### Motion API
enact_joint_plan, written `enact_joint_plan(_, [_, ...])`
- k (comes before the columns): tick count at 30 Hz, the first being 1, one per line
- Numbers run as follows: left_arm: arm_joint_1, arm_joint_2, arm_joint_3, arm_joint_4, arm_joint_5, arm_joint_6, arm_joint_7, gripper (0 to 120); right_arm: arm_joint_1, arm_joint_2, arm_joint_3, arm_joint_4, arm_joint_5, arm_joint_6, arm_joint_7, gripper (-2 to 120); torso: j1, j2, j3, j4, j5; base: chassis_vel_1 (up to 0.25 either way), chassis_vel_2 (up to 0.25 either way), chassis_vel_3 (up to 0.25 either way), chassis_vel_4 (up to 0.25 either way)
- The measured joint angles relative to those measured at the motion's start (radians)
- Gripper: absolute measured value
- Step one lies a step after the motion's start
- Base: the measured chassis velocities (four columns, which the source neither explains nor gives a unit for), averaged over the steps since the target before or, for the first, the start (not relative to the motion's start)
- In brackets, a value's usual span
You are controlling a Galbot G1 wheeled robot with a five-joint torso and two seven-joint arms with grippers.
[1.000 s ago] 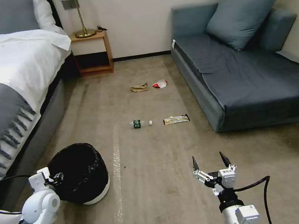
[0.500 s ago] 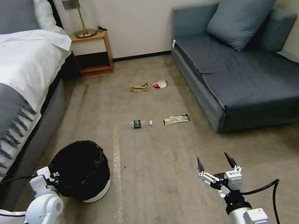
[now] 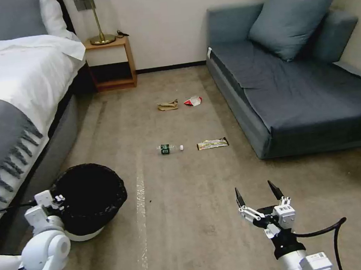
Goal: Pick up the trash bin, then pick up the garbage on the floor and place it into the trash bin.
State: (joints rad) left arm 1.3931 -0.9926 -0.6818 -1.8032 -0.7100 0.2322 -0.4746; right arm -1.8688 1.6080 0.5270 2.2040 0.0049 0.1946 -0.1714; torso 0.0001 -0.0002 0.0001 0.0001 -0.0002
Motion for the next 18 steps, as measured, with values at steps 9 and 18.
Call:
enact_joint_plan(9, [0.036, -0.011, -0.015, -0.078, 0.074, -0.033, 0.012, 7, 0.013, 0.0, -0.002, -0.014, 0.009, 0.004, -0.001, 100, 0.0, 0.0, 0.0, -0.0001, 0.0001, 0.0, 0.0, 0.0, 0.0])
enact_joint_plan(18, [0.098, -0.067, -0.036, -0.097, 0.256, -0.114, 0.013, 7, 0.037, 0.0, 0.0, -0.041, 0.039, 0.005, -0.009, 100, 0.0, 0.0, 0.0, 0.0001, 0.0002, 0.0, 0.0, 0.0, 0.0])
